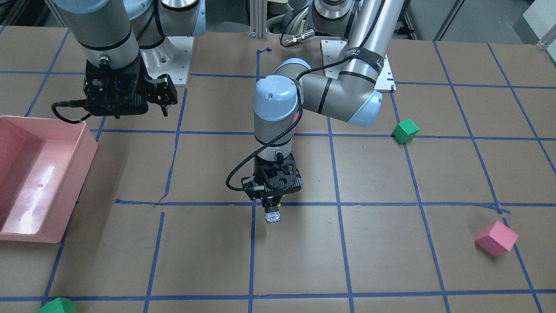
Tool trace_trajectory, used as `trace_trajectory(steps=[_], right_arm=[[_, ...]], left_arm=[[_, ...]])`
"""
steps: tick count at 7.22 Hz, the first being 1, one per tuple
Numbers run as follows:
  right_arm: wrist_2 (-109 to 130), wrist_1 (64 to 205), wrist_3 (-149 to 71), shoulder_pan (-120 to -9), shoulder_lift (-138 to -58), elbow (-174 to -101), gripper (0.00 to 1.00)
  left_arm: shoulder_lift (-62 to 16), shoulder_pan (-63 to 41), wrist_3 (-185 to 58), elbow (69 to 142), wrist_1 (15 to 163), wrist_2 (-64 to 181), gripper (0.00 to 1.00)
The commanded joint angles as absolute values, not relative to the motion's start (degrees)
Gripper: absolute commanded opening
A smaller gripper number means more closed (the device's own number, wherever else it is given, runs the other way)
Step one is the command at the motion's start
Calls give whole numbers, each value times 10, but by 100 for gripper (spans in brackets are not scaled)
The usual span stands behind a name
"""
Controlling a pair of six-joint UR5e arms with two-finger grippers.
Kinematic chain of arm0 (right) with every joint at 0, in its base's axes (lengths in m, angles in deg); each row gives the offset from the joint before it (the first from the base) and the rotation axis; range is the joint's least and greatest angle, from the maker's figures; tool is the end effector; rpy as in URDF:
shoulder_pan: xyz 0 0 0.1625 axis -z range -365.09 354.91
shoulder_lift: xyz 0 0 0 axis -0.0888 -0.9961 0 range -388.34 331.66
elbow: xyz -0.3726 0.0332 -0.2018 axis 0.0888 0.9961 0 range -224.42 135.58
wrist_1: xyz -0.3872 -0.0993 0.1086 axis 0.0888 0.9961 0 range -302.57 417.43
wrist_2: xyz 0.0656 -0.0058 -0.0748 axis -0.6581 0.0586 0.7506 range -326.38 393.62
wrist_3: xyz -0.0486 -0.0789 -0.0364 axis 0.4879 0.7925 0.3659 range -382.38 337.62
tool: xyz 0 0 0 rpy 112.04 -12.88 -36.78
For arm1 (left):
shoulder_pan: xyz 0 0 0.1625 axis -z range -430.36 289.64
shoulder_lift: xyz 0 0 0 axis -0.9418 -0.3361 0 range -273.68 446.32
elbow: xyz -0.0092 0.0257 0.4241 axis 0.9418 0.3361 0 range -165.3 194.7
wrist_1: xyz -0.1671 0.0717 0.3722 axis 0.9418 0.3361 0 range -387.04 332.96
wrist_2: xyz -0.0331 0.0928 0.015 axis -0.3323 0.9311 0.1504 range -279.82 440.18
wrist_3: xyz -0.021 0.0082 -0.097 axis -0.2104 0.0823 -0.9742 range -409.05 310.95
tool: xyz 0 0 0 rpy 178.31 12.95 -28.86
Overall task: Align button upright
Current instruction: 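Rotate the held button upright and set it down with the left gripper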
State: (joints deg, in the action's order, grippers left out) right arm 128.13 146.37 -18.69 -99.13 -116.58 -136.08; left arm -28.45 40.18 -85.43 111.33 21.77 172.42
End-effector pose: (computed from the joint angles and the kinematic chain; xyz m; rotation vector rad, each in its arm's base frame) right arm 0.1600 -0.4861 0.4572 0.2108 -3.0532 -0.1197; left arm -0.3415 -0.5427 0.2630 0.4299 -3.0533 0.2611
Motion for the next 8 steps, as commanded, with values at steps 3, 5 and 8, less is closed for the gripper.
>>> trace_trajectory(steps=[3, 5, 8], right_arm=[[1282, 1464, -187, -991, -1166, -1361, 100], [1282, 1465, -187, -991, -1167, -1361, 100], [1282, 1466, -186, -991, -1167, -1361, 100]], left_arm=[[-341, 345, -961, 1037, 436, 1476, 0], [-378, 334, -961, 964, 510, 1450, 0], [-416, 300, -916, 942, 552, 1418, 0]])
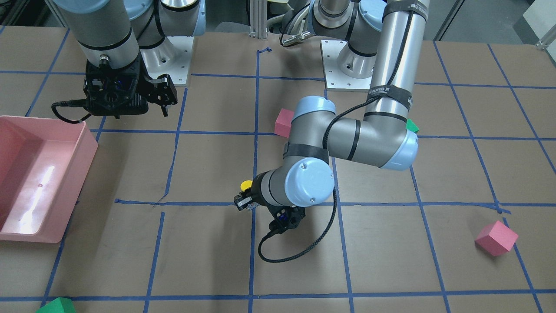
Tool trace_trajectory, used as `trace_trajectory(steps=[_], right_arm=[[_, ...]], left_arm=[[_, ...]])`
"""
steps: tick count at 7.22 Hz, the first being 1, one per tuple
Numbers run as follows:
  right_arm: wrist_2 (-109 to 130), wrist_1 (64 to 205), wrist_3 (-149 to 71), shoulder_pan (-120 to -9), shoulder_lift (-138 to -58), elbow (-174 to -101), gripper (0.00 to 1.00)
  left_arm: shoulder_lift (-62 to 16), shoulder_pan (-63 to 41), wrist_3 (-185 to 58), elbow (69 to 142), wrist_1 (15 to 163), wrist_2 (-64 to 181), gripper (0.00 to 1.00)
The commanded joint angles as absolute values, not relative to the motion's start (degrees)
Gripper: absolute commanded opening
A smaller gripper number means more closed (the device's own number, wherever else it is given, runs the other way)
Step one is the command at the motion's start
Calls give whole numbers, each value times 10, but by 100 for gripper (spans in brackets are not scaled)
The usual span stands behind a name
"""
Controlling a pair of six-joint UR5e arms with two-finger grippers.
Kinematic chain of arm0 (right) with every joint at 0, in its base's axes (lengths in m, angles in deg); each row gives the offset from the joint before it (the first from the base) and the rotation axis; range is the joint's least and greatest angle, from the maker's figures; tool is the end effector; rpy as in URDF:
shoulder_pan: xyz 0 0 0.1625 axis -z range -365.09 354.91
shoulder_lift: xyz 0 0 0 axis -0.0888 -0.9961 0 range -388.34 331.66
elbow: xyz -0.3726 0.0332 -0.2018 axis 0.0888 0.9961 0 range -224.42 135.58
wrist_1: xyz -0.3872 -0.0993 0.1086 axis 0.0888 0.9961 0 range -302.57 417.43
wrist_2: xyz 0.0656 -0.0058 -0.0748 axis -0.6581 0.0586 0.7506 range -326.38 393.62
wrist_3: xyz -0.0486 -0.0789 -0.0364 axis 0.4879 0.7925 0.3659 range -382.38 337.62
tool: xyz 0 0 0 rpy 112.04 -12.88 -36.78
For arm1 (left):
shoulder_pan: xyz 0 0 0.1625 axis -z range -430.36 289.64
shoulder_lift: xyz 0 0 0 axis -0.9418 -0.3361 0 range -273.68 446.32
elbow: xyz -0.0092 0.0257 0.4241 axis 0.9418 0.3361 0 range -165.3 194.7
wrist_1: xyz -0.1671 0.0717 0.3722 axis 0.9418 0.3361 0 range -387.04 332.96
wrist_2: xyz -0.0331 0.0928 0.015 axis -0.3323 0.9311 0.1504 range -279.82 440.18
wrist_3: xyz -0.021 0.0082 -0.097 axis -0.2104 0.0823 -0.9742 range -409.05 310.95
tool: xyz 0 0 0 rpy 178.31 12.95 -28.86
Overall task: Align button upright
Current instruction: 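Rotate the held button upright and set it down with the left gripper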
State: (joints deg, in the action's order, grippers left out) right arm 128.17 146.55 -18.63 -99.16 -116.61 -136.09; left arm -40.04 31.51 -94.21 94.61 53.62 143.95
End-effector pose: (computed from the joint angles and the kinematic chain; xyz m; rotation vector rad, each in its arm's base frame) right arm 0.1602 -0.4862 0.4576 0.2129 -3.0526 -0.1143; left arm -0.3119 -0.6222 0.2167 0.8952 -2.6556 -0.6776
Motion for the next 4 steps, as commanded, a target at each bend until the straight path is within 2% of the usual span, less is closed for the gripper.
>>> trace_trajectory(steps=[1, 4], right_arm=[[1278, 1473, -186, -991, -1166, -1360, 100], [1271, 1472, -188, -993, -1162, -1360, 100]], left_arm=[[-421, 297, -916, 938, 553, 1414, 0], [-426, 297, -912, 939, 551, 1420, 0]])
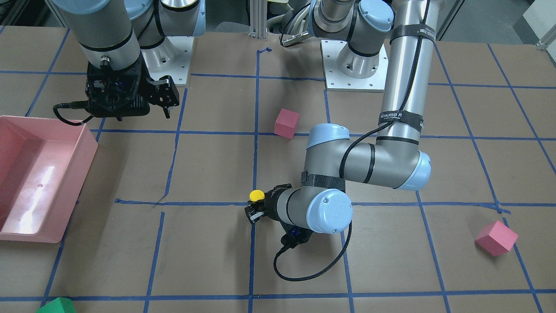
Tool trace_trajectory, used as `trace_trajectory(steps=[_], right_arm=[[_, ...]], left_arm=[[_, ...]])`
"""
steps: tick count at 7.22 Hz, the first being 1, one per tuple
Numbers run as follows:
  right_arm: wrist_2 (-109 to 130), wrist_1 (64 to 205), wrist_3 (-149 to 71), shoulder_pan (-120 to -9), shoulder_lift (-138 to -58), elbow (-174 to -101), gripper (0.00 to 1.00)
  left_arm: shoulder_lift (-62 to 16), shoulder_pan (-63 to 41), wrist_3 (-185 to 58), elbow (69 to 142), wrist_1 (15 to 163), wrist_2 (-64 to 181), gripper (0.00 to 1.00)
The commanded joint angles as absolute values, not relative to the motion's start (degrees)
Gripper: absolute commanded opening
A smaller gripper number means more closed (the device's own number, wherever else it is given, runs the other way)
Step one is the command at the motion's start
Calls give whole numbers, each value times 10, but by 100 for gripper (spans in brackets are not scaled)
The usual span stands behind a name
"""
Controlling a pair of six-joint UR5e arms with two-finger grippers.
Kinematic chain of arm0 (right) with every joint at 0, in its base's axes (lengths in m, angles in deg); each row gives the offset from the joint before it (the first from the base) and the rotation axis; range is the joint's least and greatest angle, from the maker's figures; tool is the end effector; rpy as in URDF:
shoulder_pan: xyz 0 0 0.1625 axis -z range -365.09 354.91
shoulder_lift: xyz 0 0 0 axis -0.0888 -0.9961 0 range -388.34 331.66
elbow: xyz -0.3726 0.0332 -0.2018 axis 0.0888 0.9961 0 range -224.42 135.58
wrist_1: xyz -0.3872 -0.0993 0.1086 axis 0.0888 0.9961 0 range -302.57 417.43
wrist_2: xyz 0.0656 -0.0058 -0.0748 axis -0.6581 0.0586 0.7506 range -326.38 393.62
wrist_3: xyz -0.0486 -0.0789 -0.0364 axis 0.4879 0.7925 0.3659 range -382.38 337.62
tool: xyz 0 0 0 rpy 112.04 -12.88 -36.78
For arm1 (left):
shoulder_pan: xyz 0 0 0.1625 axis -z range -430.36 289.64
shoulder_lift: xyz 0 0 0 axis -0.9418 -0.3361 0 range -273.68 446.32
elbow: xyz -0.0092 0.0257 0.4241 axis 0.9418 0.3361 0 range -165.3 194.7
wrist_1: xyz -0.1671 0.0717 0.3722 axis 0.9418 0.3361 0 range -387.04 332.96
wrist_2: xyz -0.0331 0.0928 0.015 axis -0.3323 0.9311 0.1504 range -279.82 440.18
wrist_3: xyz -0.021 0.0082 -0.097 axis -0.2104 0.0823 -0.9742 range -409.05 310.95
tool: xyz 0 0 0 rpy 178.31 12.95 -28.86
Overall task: Align button upright
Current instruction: 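Rotate the held button upright and set it down with the left gripper, then open the left gripper and lift away from the button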
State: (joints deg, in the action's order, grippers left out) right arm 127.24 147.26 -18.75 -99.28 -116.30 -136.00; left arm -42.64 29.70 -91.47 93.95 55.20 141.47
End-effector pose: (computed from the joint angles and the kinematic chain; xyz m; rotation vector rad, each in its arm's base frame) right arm 0.1631 -0.4888 0.4567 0.2128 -3.0692 -0.1016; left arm -0.2963 -0.6337 0.1909 0.8881 -2.6058 -0.7559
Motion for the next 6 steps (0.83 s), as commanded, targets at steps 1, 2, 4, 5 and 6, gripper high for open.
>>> trace_trajectory(steps=[1, 2, 4, 5, 6], right_arm=[[1272, 1469, -188, -993, -1162, -1360, 100], [1271, 1468, -188, -993, -1162, -1360, 100], [1281, 1466, -187, -991, -1162, -1360, 100], [1280, 1466, -187, -991, -1163, -1360, 100], [1278, 1470, -187, -991, -1162, -1360, 100]], left_arm=[[-427, 297, -912, 945, 545, 1421, 96], [-420, 297, -919, 944, 545, 1421, 100], [-401, 290, -913, 935, 550, 1429, 100], [-366, 267, -906, 940, 563, 1458, 100], [-314, 261, -847, 936, 609, 1495, 100]])
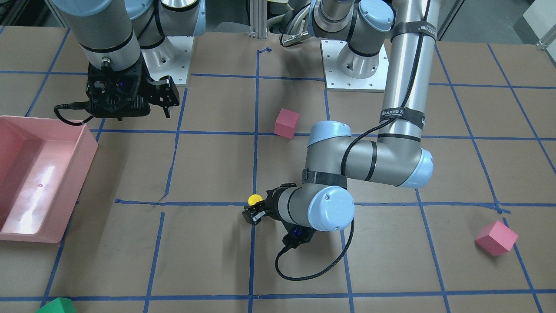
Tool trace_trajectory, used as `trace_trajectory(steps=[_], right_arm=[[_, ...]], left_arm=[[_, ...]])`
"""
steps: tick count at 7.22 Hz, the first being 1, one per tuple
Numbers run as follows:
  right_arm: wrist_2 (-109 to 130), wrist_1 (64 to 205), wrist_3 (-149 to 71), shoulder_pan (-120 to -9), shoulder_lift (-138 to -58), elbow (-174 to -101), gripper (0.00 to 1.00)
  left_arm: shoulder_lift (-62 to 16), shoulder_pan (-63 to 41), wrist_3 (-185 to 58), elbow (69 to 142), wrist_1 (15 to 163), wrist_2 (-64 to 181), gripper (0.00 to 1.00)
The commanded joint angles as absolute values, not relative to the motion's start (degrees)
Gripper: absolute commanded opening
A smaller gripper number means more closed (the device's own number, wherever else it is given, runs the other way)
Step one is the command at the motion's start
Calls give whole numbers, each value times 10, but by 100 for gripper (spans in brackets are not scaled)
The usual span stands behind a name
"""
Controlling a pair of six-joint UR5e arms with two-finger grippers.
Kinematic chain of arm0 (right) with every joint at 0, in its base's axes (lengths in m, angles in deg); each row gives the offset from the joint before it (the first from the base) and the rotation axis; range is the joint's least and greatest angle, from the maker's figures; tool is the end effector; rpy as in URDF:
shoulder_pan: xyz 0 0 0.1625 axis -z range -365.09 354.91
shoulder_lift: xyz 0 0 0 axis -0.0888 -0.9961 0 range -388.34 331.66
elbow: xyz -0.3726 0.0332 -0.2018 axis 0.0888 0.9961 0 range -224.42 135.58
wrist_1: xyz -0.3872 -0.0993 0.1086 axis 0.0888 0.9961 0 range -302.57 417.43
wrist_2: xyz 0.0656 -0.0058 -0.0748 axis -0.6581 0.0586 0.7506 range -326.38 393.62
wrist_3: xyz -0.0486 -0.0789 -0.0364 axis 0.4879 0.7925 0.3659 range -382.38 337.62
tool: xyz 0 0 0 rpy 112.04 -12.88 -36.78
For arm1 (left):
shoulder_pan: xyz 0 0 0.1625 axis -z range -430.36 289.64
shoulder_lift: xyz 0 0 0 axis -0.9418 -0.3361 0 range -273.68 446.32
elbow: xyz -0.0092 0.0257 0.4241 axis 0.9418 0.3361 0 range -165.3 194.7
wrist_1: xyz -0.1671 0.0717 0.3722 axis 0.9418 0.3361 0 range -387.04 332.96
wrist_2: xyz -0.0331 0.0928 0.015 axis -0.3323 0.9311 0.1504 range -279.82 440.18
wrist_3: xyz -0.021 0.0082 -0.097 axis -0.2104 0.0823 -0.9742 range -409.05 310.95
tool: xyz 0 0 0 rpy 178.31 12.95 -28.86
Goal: Align button upright
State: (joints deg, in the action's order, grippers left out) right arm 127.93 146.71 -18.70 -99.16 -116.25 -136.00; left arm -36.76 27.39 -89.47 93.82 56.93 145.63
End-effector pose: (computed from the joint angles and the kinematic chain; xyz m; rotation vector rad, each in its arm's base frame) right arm 0.1608 -0.4885 0.4555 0.2112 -3.0567 -0.1174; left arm -0.2628 -0.6360 0.2557 0.8708 -2.6637 -0.6118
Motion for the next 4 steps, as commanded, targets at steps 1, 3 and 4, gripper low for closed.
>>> trace_trajectory(steps=[1, 3, 4], right_arm=[[1275, 1472, -188, -991, -1162, -1360, 100], [1274, 1469, -188, -992, -1162, -1361, 100], [1271, 1472, -188, -992, -1162, -1360, 100]], left_arm=[[-261, 258, -786, 939, 658, 1571, 100], [-154, 256, -675, 944, 694, 1624, 100], [-115, 254, -599, 944, 679, 1645, 100]])
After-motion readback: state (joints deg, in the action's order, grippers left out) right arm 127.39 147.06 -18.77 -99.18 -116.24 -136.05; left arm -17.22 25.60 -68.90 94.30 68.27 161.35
